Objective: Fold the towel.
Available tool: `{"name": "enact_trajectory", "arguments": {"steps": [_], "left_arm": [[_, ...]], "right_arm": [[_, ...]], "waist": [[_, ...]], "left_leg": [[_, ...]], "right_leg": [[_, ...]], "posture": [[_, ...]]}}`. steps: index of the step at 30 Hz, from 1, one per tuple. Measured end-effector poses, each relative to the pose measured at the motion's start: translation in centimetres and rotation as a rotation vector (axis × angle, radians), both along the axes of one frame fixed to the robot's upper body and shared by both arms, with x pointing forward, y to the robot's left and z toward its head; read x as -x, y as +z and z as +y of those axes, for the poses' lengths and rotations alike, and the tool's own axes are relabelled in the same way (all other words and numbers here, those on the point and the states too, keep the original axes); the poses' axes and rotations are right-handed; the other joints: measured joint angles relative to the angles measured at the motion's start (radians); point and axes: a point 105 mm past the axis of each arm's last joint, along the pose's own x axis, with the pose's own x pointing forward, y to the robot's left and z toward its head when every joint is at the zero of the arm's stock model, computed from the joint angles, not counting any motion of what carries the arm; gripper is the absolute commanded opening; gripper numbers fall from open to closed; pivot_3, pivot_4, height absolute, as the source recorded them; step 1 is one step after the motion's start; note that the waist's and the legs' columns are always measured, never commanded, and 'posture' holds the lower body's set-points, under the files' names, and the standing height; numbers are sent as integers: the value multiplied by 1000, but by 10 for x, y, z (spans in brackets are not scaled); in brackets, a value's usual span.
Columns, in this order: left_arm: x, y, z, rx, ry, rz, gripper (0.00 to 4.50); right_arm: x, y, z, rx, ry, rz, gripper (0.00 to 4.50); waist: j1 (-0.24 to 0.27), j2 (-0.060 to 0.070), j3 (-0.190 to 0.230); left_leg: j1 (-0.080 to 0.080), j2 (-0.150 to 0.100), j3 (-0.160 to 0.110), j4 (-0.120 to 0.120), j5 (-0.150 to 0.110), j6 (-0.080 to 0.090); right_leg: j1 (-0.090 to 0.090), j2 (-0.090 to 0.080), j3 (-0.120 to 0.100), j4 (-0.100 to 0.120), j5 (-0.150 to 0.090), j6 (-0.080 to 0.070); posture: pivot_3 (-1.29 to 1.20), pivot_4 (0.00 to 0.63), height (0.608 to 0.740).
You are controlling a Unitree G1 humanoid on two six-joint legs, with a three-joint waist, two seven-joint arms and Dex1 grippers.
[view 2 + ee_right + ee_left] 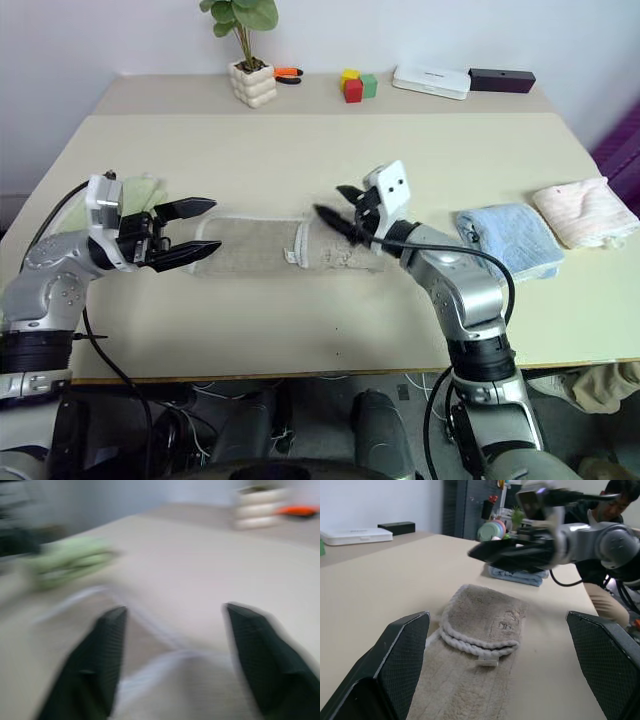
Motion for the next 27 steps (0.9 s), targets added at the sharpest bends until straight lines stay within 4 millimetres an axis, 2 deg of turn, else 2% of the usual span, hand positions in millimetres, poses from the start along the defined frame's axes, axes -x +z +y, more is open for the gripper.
{"name": "enact_trajectory", "arguments": {"steps": [3, 6, 9, 15, 17, 20, 25, 27], "left_arm": [[0, 0, -1, 3, 1, 1, 4500], [0, 0, -2, 4, 2, -1, 4500], [4, -4, -3, 6, 10, 22, 4500], [11, -12, -3, 13, 27, 58, 4500], [12, -9, -5, 13, 25, 48, 4500], [12, -8, -6, 20, 30, 54, 4500], [12, -10, -9, 77, 66, 124, 4500], [17, -11, -12, 142, 93, 198, 4500]], "right_arm": [[-11, -16, 1, 13, -50, 6, 78], [-14, -32, 13, 17, -49, -1, 26], [-8, -52, 23, 50, -23, -2, 26], [-6, -89, 23, 186, -42, -8, 26], [-5, -91, 26, 225, -37, -45, 26], [-4, -91, 31, 235, -18, -70, 910], [-4, -86, 32, 238, 6, -80, 3233], [1, -75, 34, 233, 53, -98, 4249]], "waist": [[-3, 0, 0], [-6, 0, 0], [-4, 0, 0], [-3, 0, 0], [-5, -1, -1], [-7, -1, -1], [-7, -1, -1], [-7, 0, 0]], "left_leg": [[0, 0, 1, 0, 0, 0], [0, 0, 1, -1, 0, 0], [0, 0, 1, -1, 0, -1], [0, 0, 0, 0, 1, -1], [1, 0, 0, 0, 1, -1], [2, 0, 0, -1, 1, -1], [1, 1, 0, -1, 1, -2], [1, 1, -1, -1, 1, -1]], "right_leg": [[-1, 0, 0, 1, 0, 0], [-1, 0, 0, 1, 0, 0], [-1, 0, 1, 1, 0, 1], [-1, 0, 0, 1, 0, 1], [0, 0, 0, 1, 0, 1], [1, 0, 0, 1, 0, 0], [1, 0, 0, 1, 0, 1], [0, 0, 1, 1, 0, 1]], "posture": [[0, 150, 735], [0, 150, 735], [0, 150, 735], [0, 150, 735], [0, 150, 735], [0, 150, 735], [0, 150, 735], [0, 150, 735]]}}
